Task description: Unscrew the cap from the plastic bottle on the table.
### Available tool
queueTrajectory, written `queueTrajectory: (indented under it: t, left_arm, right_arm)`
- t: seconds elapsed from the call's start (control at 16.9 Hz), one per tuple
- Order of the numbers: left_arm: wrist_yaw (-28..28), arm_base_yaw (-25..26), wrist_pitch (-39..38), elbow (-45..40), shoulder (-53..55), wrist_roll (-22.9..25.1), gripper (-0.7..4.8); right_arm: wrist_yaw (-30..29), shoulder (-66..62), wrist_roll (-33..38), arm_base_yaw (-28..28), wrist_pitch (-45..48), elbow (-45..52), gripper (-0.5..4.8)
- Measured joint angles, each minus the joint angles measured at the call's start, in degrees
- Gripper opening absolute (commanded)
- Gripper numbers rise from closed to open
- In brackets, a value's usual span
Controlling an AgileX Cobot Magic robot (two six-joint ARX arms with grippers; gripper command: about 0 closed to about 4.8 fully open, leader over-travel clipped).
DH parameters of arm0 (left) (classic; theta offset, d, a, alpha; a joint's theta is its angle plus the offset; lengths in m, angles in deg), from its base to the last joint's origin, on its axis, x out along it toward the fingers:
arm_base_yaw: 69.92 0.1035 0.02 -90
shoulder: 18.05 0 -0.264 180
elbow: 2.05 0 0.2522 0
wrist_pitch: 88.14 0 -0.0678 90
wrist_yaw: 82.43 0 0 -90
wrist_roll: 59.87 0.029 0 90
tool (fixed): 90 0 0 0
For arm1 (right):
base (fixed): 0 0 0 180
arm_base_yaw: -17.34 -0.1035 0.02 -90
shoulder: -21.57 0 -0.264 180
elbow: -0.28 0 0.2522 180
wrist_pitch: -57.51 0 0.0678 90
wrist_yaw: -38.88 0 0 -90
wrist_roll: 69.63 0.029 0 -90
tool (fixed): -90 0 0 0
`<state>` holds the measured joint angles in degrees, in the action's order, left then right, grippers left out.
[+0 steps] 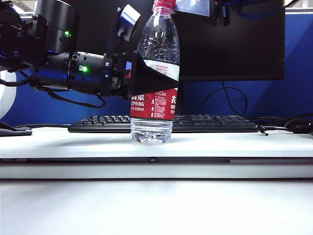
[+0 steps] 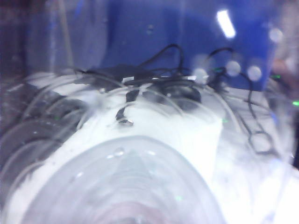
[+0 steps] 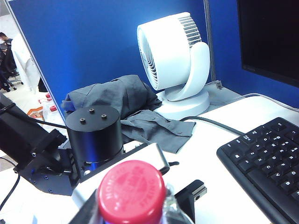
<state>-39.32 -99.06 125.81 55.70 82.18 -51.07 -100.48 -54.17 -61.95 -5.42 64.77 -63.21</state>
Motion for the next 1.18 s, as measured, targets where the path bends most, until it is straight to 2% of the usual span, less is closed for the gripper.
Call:
queueTrajectory:
  t: [0.12, 0.24, 0.59, 0.71, 1.18]
  left_arm:
    - [0.0, 0.0, 0.0, 0.0, 0.0, 0.0, 2.37]
    - [0.0, 0.0, 0.0, 0.0, 0.0, 0.0, 2.36]
    - [0.2, 0.0, 0.0, 0.0, 0.0, -0.5, 2.37]
    - [0.2, 0.2, -0.1, 0.0, 0.0, -0.5, 2.37]
    - [0.2, 0.2, -0.1, 0.0, 0.0, -0.5, 2.37]
  right_arm:
    - [-0.1, 0.0, 0.0, 0.0, 0.1, 0.0, 0.78]
    - [-0.1, 0.0, 0.7, 0.0, 0.5, 0.1, 1.20]
    - [1.0, -0.6, 6.1, 0.0, 5.1, 0.8, 1.22]
    - [1.8, -1.0, 7.0, 0.1, 4.3, 1.0, 1.50]
    - [3.0, -0.9, 7.1, 0.2, 4.0, 1.1, 1.50]
